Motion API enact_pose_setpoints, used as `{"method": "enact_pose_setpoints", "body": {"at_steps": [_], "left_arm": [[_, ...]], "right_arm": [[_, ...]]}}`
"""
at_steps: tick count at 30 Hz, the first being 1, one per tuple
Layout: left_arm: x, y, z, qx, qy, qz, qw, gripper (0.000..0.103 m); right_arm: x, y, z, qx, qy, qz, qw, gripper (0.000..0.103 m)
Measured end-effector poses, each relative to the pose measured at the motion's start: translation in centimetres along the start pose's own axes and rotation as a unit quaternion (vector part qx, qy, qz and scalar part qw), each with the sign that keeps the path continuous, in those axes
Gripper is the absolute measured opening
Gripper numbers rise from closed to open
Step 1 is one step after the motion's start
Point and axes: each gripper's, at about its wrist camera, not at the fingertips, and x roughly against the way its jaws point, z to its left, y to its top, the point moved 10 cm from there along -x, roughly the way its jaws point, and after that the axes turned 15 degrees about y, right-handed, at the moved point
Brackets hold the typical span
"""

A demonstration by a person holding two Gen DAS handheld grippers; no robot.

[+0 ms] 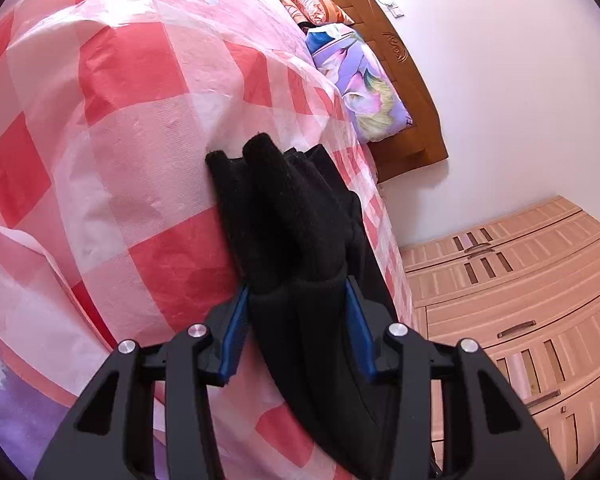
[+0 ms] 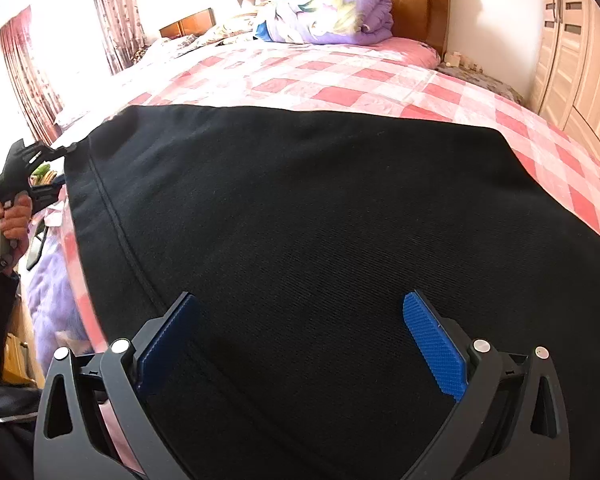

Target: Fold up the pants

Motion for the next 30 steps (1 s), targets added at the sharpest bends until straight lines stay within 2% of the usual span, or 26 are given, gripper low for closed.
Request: {"method": "enact_pose_setpoints", "body": {"at_steps": [2, 6, 7, 8, 11, 13, 15, 16, 17, 18, 20, 22, 25, 27, 30], "left_arm": [[0.2, 0.3, -0.2, 0.001, -0.004, 0.0, 1.0, 0.044], [0.6, 0.9, -1.5, -0.014, -0.013, -0.015, 0.9997, 0.043], [0.3, 1.1, -1.6, -0.017, -0.009, -0.015, 0.9997, 0.047], [-0.5, 0.9, -1.4, -0.017, 0.005, -0.006, 0.9998, 0.057], [-1.5, 0.5, -1.1, -0.005, -0.007, 0.005, 0.9999, 0.072], [-1.4, 0.6, -1.6, -0.006, -0.017, 0.0, 0.9998, 0.078], [-1.6, 0.7, -1.8, -0.004, -0.013, -0.002, 0.9999, 0.079], [-1.8, 0.7, -2.0, -0.013, -0.004, -0.005, 0.9999, 0.077], [-1.9, 0.7, -1.9, -0.026, 0.016, -0.013, 0.9995, 0.056], [-2.0, 0.6, -1.7, -0.038, 0.033, -0.019, 0.9986, 0.043], [-1.8, 0.6, -1.6, -0.052, 0.039, -0.031, 0.9974, 0.033], [-1.3, 0.6, -1.5, -0.052, 0.036, -0.042, 0.9971, 0.032], [0.1, 0.4, -2.4, -0.076, 0.053, -0.074, 0.993, 0.031], [1.5, 0.0, -4.5, -0.114, 0.066, -0.106, 0.9856, 0.031], [4.4, -1.1, -9.5, -0.188, 0.08, -0.161, 0.9656, 0.029]], "right_arm": [[-0.2, 1.3, 1.9, 0.01, 0.031, -0.006, 0.999, 0.099], [-2.1, 4.5, 6.1, 0.068, 0.043, 0.0, 0.997, 0.099], [-3.3, 5.5, 7.5, 0.085, 0.051, 0.004, 0.995, 0.099], [-4.1, 6.1, 8.2, 0.092, 0.057, 0.007, 0.994, 0.099], [-7.8, 7.7, 9.9, 0.091, 0.079, 0.024, 0.992, 0.099], [-9.7, 8.7, 10.2, 0.078, 0.08, 0.027, 0.993, 0.099], [-11.9, 8.9, 10.1, 0.068, 0.067, 0.044, 0.994, 0.099], [-12.6, 8.7, 10.1, 0.07, 0.056, 0.061, 0.994, 0.099], [-12.9, 8.6, 10.4, 0.088, 0.039, 0.066, 0.993, 0.099], [-13.0, 8.2, 10.5, 0.103, 0.024, 0.075, 0.992, 0.099], [-13.0, 8.0, 10.8, 0.118, 0.009, 0.076, 0.99, 0.099], [-12.4, 7.8, 10.5, 0.111, 0.004, 0.075, 0.991, 0.099], [-11.7, 6.9, 10.2, 0.122, -0.019, 0.078, 0.989, 0.099], [-11.4, 6.4, 9.6, 0.103, -0.006, 0.084, 0.991, 0.099], [-9.6, 6.8, 9.0, 0.099, -0.019, 0.077, 0.992, 0.099]]}}
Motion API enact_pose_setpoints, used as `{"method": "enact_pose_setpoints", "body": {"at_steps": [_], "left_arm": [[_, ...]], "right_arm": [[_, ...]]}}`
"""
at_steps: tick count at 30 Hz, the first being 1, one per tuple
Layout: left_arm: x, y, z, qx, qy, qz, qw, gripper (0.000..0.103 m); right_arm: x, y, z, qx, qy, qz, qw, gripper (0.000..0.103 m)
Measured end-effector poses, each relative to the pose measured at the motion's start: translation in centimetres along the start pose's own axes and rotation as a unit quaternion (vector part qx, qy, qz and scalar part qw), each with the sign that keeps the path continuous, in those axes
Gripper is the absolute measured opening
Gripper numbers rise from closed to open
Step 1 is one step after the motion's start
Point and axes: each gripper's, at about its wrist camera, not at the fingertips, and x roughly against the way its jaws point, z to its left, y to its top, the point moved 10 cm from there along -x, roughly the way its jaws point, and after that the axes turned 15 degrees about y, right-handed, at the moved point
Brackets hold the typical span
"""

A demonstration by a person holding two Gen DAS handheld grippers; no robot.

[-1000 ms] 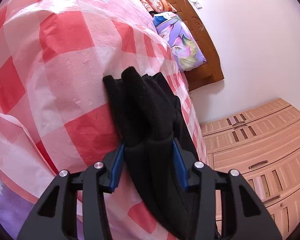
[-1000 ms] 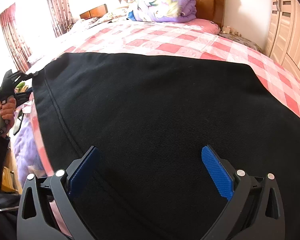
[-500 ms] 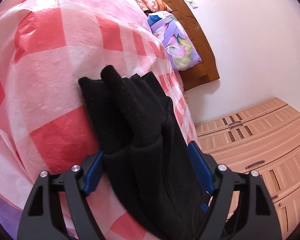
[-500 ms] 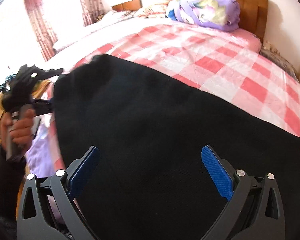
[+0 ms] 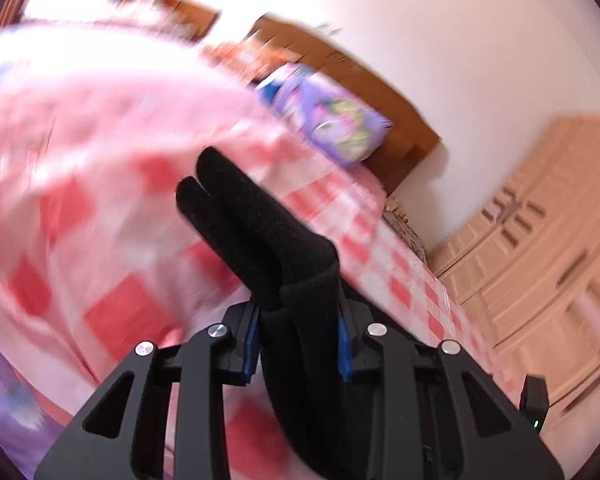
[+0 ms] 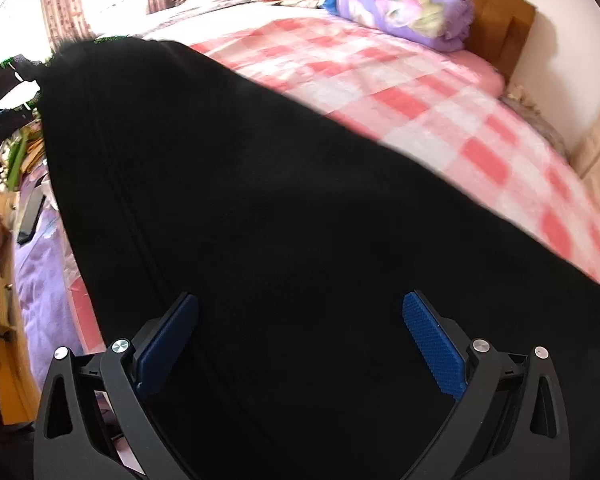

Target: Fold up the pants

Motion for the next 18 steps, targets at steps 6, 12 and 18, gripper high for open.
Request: {"method": "enact_pose_setpoints", "body": {"at_steps": [6, 12, 18], "left_arm": [[6.4, -0.8, -12.6, -0.179, -0.011, -0.101, 0.9786, 0.029], [8.2, -10.3, -24.1, -0.356, -0.044, -0.13, 0.9243, 0.029], [4.4, -26.7, -29.5, -0.545, -0.057, -0.081, 0.8323, 0.029]], "right_arm": [[3.1, -4.1, -3.8, -0.05, 0.015, -0.016, 0.999, 0.099], [14.6, -8.9, -12.3, -0.202, 0.009, -0.192, 0.96, 0.099], [20.5, -14.7, -17.5, -0.298, -0.012, -0.267, 0.916, 0.099]]}}
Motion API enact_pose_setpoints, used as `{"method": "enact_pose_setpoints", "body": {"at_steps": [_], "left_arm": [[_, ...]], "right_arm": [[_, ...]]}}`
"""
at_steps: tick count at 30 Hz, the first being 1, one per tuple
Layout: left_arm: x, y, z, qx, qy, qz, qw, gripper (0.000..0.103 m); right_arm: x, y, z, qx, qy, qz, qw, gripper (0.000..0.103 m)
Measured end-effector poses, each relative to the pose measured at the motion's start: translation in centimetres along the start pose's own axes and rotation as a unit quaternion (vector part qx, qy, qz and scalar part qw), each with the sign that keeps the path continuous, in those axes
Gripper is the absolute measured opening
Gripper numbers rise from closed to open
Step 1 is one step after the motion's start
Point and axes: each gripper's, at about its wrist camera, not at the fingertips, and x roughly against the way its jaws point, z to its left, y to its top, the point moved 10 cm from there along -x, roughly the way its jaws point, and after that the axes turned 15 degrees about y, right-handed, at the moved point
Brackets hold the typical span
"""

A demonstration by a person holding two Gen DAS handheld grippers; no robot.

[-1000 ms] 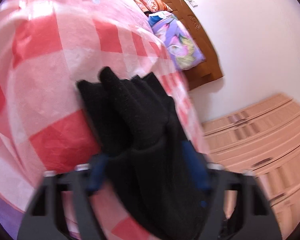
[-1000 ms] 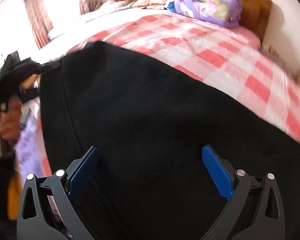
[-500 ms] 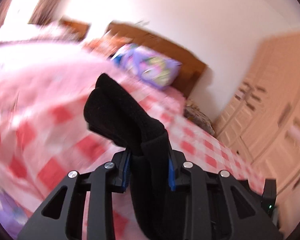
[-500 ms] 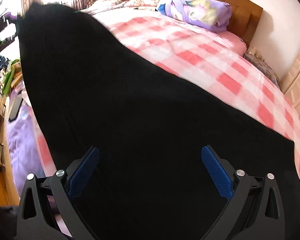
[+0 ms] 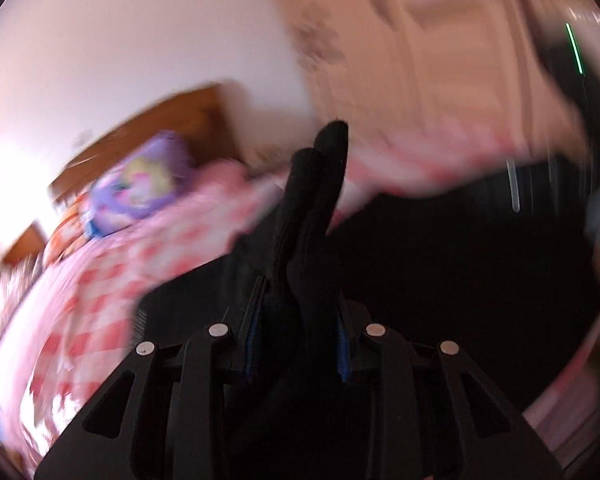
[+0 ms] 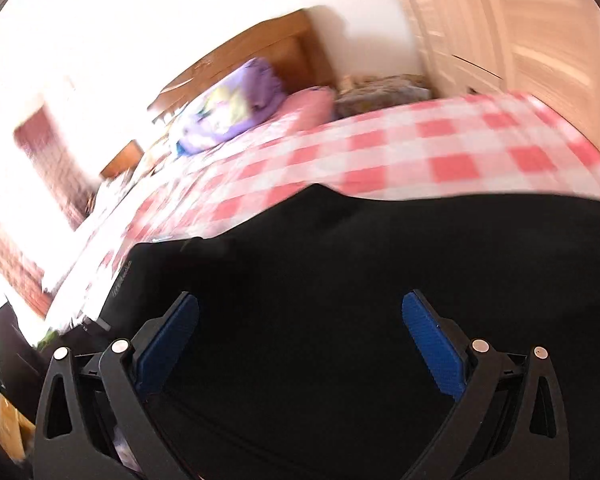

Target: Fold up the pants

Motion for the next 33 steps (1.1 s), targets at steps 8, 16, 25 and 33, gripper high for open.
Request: {"method": "enact_pose_setpoints", "body": {"at_steps": [8, 16, 25, 33], "left_arm": [[5.4, -1.9, -1.1, -0.038, -0.028, -0.082, 0.9955, 0.083], [6.6, -9.0, 14.6, 0.168, 0.071, -0.023, 0.9829, 0.093], [4.5, -12.9, 16.7, 0.16, 0.108, 0.025, 0.981, 0.093], [3.3, -12.5, 14.4, 0.14, 0.114, 0.023, 0.9833, 0.095]], "right_arm": [[0.3, -1.4, -0.3, -0.004, 0.022, 0.007, 1.0, 0.099], [-3.7, -4.2, 5.9, 0.011, 0.134, 0.064, 0.989, 0.096], [-4.9, -4.2, 7.6, 0.035, 0.108, 0.049, 0.992, 0.072], [-7.0, -4.4, 7.4, 0.036, 0.113, 0.087, 0.989, 0.072]]}}
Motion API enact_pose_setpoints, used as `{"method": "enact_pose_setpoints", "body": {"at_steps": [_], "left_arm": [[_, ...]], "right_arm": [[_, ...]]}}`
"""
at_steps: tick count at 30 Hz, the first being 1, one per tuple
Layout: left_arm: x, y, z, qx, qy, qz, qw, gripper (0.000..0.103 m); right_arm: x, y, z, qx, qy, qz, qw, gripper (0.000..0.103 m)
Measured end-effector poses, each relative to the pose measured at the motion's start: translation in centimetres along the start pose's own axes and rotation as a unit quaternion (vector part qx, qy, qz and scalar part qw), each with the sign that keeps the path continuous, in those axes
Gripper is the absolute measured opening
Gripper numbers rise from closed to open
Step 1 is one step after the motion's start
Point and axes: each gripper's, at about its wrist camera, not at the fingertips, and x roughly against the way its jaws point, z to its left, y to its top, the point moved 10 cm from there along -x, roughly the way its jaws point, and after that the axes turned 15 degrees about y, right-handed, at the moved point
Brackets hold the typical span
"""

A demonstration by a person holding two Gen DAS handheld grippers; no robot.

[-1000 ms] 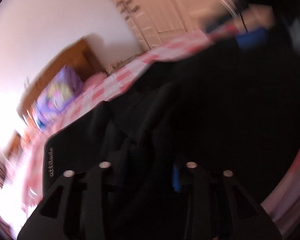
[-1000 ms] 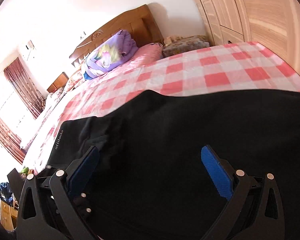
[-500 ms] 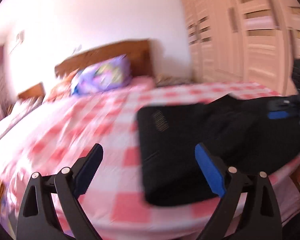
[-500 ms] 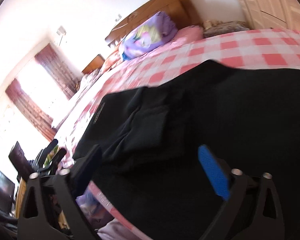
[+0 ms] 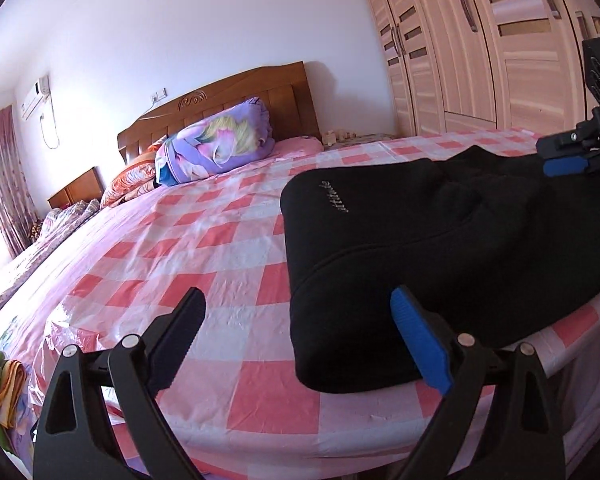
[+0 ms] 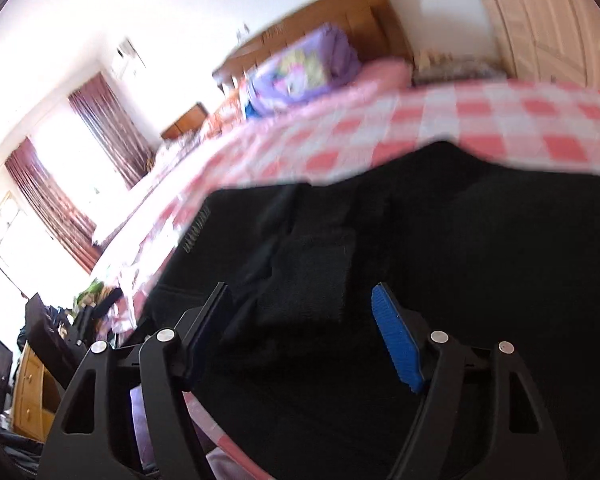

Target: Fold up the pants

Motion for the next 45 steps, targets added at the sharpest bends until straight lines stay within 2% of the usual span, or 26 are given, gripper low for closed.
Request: {"method": "enact_pose_setpoints", "body": {"at_steps": [1, 3, 5, 8, 12, 13, 15, 16, 18, 20, 22, 26, 28, 34, 36, 37, 39, 40, 41, 43, 45], "left_arm": [[-0.1, -0.1, 0.0, 0.0, 0.001, 0.001, 1.0, 0.095], [-0.2, -0.3, 0.0, -0.005, 0.004, 0.005, 1.0, 0.097], [-0.4, -0.5, -0.1, -0.016, 0.01, 0.006, 0.9998, 0.099], [-0.6, -0.7, 0.0, -0.021, 0.012, 0.006, 0.9997, 0.1], [-0.7, -0.7, 0.0, -0.013, 0.011, 0.008, 0.9998, 0.1], [-0.7, -0.6, -0.1, -0.014, 0.012, 0.007, 0.9998, 0.1], [-0.5, -0.5, -0.2, -0.02, 0.014, 0.003, 0.9997, 0.1], [-0.5, -0.5, -0.1, -0.023, 0.016, 0.002, 0.9996, 0.1], [-0.4, -0.4, -0.1, -0.027, 0.018, 0.0, 0.9995, 0.101], [-0.5, -0.4, 0.0, -0.026, 0.017, 0.0, 0.9995, 0.101], [-0.3, -0.3, 0.0, -0.025, 0.016, -0.001, 0.9996, 0.101], [0.0, -0.1, -0.1, -0.032, 0.017, -0.009, 0.9993, 0.102], [-0.3, -0.4, -0.2, -0.035, 0.017, -0.006, 0.9992, 0.102], [0.2, -0.5, 0.0, -0.057, 0.022, -0.01, 0.9981, 0.102], [0.5, -0.6, 0.6, -0.064, 0.03, -0.013, 0.9974, 0.102], [0.6, -0.6, 0.8, -0.063, 0.032, -0.012, 0.9974, 0.102], [0.5, -0.8, 1.5, -0.058, 0.037, -0.007, 0.9976, 0.102], [0.4, -0.9, 1.8, -0.055, 0.039, -0.005, 0.9977, 0.102], [0.4, -0.9, 1.9, -0.054, 0.039, -0.004, 0.9978, 0.102], [0.4, -0.9, 2.2, -0.05, 0.04, -0.003, 0.9979, 0.102], [0.4, -1.0, 2.3, -0.047, 0.04, -0.002, 0.9981, 0.102]], "right_arm": [[-0.8, -0.4, -0.6, -0.014, -0.004, 0.012, 1.0, 0.072], [-1.8, -0.9, -0.9, -0.032, 0.016, 0.016, 0.999, 0.072], [-1.9, -0.6, 0.1, -0.018, 0.034, 0.015, 0.999, 0.061], [-1.7, 0.4, 1.4, 0.004, 0.039, 0.012, 0.999, 0.061], [-3.3, 0.3, 0.3, -0.027, 0.05, 0.028, 0.998, 0.06], [-3.7, 0.0, -0.4, -0.038, 0.05, 0.03, 0.998, 0.052], [-3.6, 0.1, -1.3, -0.052, 0.043, 0.016, 0.998, 0.03], [-3.2, 0.4, -1.2, -0.047, 0.04, 0.01, 0.998, 0.01], [-2.0, 1.3, 0.2, -0.022, 0.047, -0.008, 0.999, 0.009], [-0.5, 2.1, 2.0, 0.018, 0.033, -0.029, 0.999, 0.009], [0.7, 2.3, 2.3, 0.026, 0.018, -0.042, 0.999, 0.009], [-0.4, -0.2, -1.5, -0.027, 0.0, -0.011, 1.0, 0.009], [-0.9, -1.5, -2.7, -0.048, 0.01, -0.011, 0.999, 0.009], [-0.2, -0.7, -2.6, -0.041, 0.007, -0.014, 0.999, 0.009], [-0.7, -1.5, -3.5, -0.064, 0.019, -0.004, 0.998, 0.015], [-0.7, -1.5, -3.5, -0.078, 0.033, -0.011, 0.996, 0.024], [-0.4, -1.4, -2.9, -0.098, 0.059, -0.009, 0.993, 0.049], [0.0, -1.1, -2.5, -0.096, 0.064, -0.01, 0.993, 0.083], [0.9, -0.6, -1.9, -0.085, 0.063, -0.021, 0.994, 0.099], [2.6, 0.3, -1.2, -0.061, 0.05, -0.044, 0.996, 0.099], [3.3, 0.1, -1.4, -0.063, 0.044, -0.041, 0.996, 0.099]]}}
